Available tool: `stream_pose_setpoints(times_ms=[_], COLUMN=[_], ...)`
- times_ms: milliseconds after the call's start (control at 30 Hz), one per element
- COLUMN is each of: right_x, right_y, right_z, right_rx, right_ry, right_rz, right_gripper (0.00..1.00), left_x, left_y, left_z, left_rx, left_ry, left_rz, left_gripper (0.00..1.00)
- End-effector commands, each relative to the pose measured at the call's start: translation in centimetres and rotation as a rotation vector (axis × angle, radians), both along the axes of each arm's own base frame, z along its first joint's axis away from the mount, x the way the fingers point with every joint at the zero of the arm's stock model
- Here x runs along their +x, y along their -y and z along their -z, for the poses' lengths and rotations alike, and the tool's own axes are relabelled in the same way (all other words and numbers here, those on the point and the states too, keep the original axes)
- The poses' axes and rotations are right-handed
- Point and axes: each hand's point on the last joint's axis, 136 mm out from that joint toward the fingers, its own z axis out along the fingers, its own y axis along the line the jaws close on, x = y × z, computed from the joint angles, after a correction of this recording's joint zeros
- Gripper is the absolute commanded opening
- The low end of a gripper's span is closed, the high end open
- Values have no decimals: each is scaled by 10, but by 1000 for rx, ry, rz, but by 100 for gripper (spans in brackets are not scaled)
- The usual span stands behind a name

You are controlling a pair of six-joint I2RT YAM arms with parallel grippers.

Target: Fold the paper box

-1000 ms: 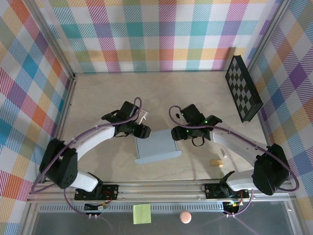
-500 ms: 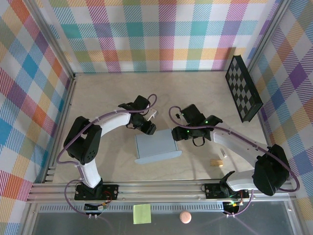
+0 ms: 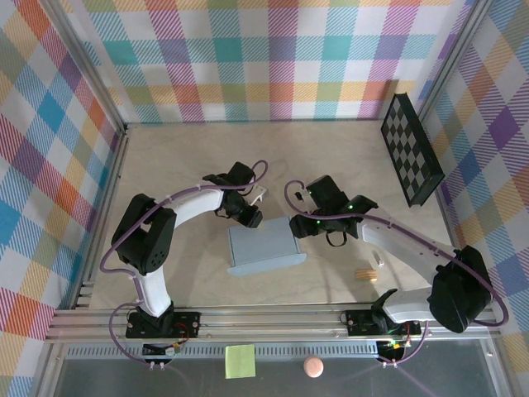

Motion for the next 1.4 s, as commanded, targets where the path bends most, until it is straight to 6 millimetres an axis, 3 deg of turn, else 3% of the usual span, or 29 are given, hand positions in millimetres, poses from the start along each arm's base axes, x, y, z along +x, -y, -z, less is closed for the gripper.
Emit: stream_pose_setpoints(times_ms=[0, 233, 500, 567, 733, 1133, 1367], right_x=[-8, -33, -55, -55, -53, -45, -31], right_y=[-23, -52, -83, -88, -98, -107, -111], right_z=[-15, -10, 25, 35, 53, 62, 48], right_rx=[101, 120, -51, -105, -195, -255, -295], right_ry=[95, 252, 348, 383, 437, 523, 627], right_rz=[-187, -516, -845, -909, -1045, -1153, -1151], right_gripper=[59, 71, 77, 85, 87, 87, 84], left_x=[-3, -4, -4, -3, -1, 1, 4], left_y=[-8, -11, -14, -14, -14, -17, -14], left_z=[17, 22, 26, 26, 27, 35, 34], left_rx=[67, 78, 91, 96, 103, 142, 135], left_ry=[-20, -16, -11, -8, -9, -28, -30], left_rz=[10, 10, 8, 6, 5, 13, 14], left_gripper=[29, 22, 18, 16, 14, 13, 13])
